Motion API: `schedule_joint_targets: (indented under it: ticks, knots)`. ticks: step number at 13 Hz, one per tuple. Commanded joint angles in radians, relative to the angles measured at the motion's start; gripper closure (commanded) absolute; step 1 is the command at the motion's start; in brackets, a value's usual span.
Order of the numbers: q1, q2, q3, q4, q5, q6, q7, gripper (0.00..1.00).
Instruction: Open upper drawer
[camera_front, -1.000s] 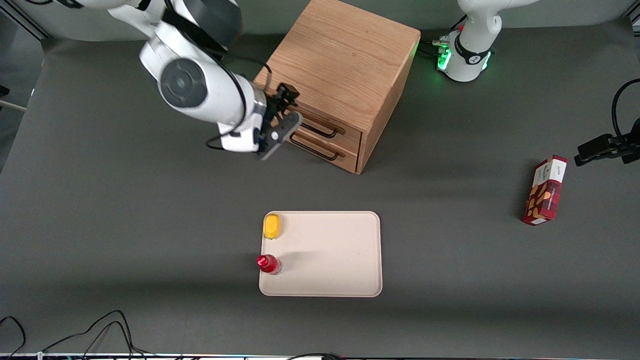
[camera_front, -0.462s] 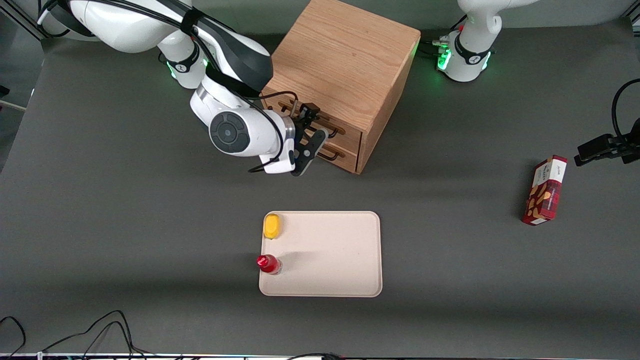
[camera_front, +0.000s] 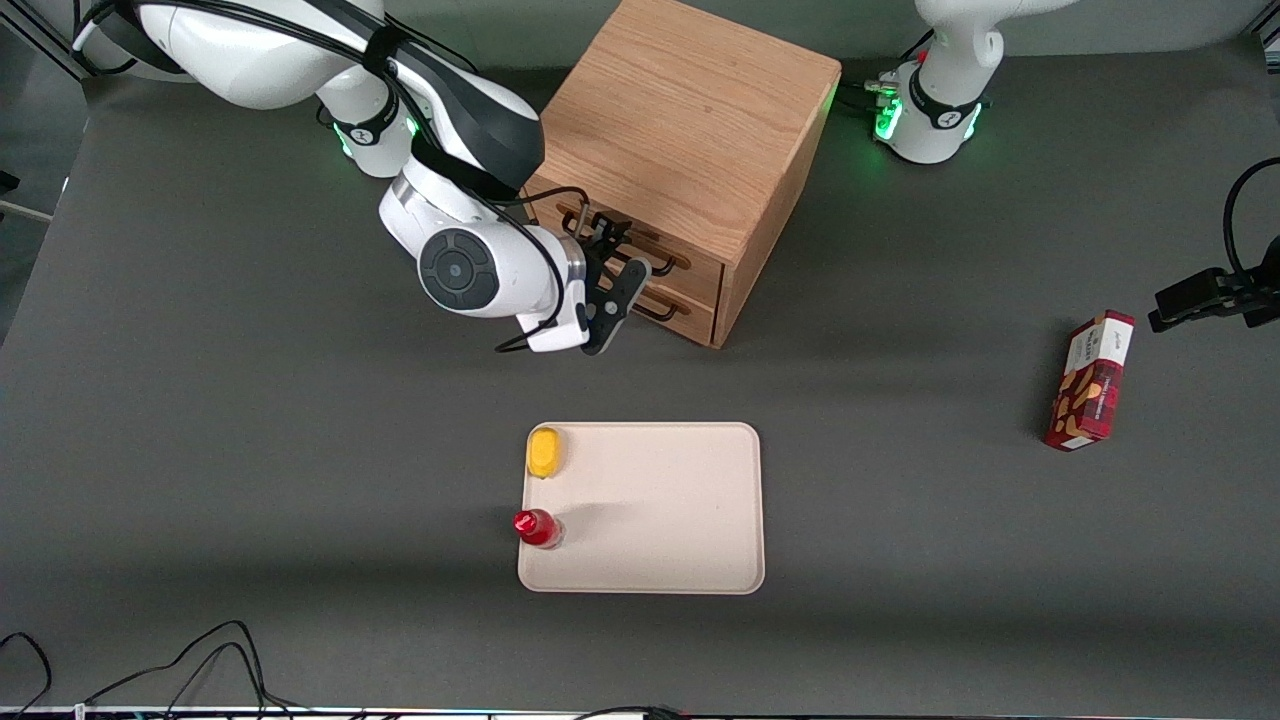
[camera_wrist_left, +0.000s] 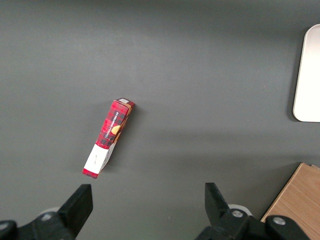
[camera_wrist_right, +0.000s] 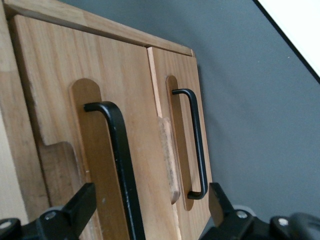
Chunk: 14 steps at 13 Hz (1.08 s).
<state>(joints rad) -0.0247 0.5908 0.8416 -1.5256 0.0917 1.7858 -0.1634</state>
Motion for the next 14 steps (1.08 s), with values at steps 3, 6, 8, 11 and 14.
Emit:
schedule_joint_targets:
  ticks: [3,6,8,11,14]
  knots:
    - [-0.017,-0.043,0.008,-0.091,-0.038,0.063,-0.027,0.0]
    - [-0.015,-0.04,0.008,-0.102,-0.071,0.087,-0.027,0.0]
    - [-0.023,-0.031,0.004,-0.091,-0.09,0.096,-0.027,0.0]
    - [-0.047,-0.02,-0.009,-0.071,-0.13,0.11,-0.07,0.0]
    - [-0.054,-0.02,-0.039,-0.05,-0.133,0.11,-0.113,0.0]
